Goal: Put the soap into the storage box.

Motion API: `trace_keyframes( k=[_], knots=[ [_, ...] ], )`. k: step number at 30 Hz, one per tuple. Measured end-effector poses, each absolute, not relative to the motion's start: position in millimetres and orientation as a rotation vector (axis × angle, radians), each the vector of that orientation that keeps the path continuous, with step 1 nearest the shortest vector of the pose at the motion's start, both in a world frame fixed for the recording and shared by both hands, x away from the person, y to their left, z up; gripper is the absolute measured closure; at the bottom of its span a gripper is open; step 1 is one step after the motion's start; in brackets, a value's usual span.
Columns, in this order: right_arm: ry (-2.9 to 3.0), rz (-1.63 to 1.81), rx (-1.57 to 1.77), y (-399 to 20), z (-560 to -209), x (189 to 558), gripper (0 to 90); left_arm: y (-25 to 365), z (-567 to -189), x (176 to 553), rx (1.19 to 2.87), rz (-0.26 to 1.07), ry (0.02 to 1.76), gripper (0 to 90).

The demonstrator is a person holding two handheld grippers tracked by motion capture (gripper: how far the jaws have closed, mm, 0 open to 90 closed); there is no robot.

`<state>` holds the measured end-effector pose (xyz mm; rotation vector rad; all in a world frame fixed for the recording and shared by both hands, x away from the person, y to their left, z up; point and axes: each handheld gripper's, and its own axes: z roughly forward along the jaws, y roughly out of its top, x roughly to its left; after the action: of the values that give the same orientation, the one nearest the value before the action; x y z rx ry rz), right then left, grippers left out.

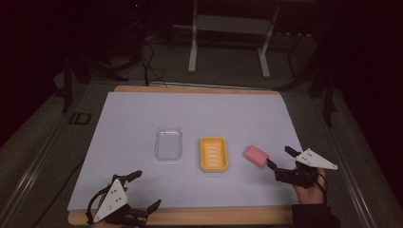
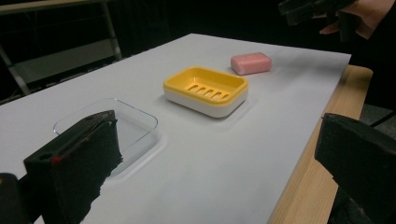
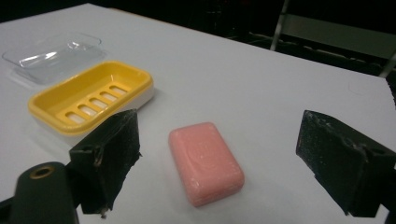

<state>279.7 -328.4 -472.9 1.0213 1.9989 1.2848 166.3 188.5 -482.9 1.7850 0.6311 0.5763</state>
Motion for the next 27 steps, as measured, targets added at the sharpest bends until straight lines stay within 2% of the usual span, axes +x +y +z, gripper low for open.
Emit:
trace_keyframes(
  k=[11,17,27],
  knots=[
    [2.065,1.29,0.917,-324,-473,281,13.3,188,-483,167,1.792,0.579,0.63,0.6],
    [2.069,1.233,1.007,-326,-474,286,13.3,188,-483,167,1.792,0.582,0.634,0.6],
    [2.041,0.946,1.302,-329,-475,301,12.8,186,-484,167,1.803,0.588,0.633,0.6]
  ],
)
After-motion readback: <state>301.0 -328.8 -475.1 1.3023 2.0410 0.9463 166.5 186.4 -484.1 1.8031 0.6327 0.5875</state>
